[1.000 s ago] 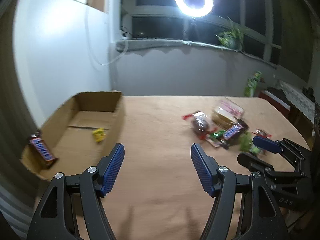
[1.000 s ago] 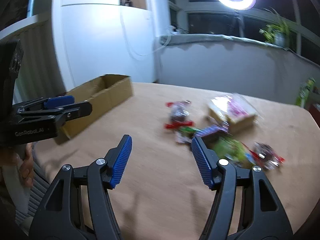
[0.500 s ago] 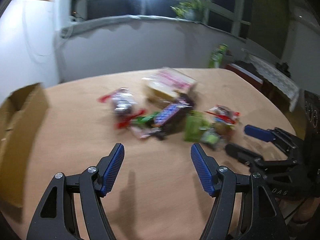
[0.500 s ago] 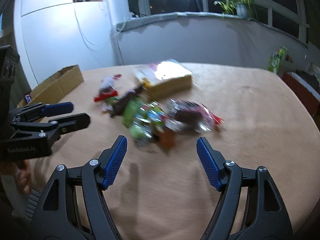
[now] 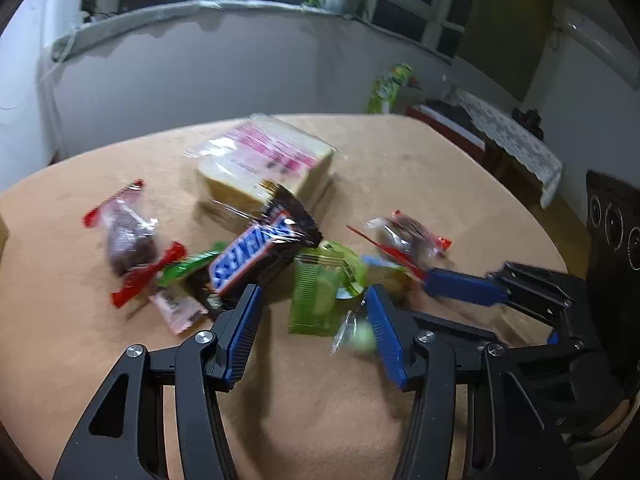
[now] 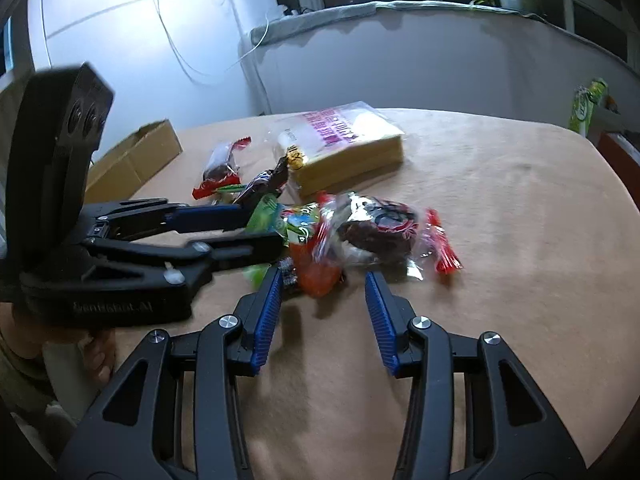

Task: Organize snacks
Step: 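Move both tools back to the snack pile, then grasp the green packet with the left tool while the right tool grasps the orange jelly cup, then carry both items into the cardboard box and open both tools, then return both tools to the remaining snacks on the table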

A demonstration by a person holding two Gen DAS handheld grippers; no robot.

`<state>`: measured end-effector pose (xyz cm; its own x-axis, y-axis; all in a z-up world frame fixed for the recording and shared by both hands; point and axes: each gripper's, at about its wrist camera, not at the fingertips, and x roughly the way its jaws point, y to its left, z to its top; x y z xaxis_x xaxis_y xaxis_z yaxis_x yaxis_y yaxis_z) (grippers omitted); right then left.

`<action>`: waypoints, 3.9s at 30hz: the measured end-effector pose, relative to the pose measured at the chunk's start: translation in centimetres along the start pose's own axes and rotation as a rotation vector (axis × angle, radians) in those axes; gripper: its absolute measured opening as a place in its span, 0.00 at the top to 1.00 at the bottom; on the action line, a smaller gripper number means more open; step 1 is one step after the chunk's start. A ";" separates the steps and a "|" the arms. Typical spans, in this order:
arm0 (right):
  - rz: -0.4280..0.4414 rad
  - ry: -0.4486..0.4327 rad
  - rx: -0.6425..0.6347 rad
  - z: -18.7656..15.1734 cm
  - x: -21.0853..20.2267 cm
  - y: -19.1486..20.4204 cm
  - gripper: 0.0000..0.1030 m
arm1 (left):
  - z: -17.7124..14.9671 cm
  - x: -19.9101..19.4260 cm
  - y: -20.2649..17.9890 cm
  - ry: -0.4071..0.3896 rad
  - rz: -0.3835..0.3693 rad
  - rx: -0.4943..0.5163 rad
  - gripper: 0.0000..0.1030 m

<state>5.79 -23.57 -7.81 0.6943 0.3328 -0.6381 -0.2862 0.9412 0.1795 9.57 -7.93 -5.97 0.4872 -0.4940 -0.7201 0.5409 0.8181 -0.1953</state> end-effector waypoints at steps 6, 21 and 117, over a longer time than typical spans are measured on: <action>-0.002 0.009 0.006 1.9 0.5 -0.3 0.56 | 0.1 0.6 0.3 0.027 -0.025 -0.027 0.69; -0.002 0.045 -0.017 2.1 1.7 0.4 0.79 | -1.2 -2.0 2.2 -0.023 -0.038 -0.091 0.80; 0.211 -0.176 -0.260 7.4 5.0 27.5 0.32 | -9.1 -23.0 19.9 -0.346 0.473 -0.344 0.42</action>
<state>6.27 4.43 -0.56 0.6982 0.5442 -0.4652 -0.5778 0.8120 0.0826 2.87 22.38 0.58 0.8402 -0.0790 -0.5366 -0.0052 0.9881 -0.1535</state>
